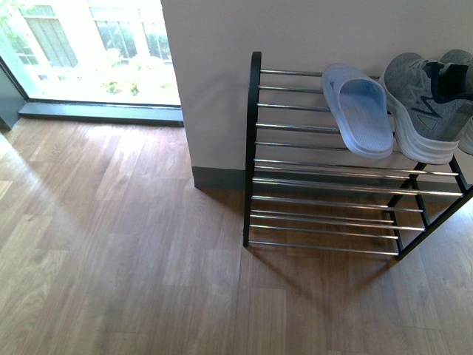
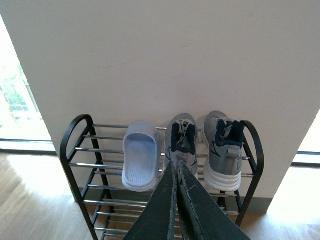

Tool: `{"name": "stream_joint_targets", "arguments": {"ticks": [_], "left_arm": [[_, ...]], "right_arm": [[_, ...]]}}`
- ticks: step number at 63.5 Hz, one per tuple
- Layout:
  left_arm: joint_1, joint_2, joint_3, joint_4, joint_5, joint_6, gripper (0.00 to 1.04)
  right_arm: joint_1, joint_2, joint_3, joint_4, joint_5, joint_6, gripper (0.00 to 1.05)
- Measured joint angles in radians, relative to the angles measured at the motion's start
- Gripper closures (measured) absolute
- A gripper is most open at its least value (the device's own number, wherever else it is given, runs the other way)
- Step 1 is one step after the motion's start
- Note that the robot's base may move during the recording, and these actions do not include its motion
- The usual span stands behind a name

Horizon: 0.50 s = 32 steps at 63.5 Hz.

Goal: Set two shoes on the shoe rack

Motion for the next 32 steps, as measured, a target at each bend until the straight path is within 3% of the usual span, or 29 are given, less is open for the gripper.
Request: {"name": "stream_joint_targets", "arguments": {"ticks": [32], "left_arm": [[0.000,0.000,0.000,0.000,0.000,0.000,1.03]], "right_arm": [[0.000,-0.207,0.000,-0.202,0.000,0.000,1.03]]}}
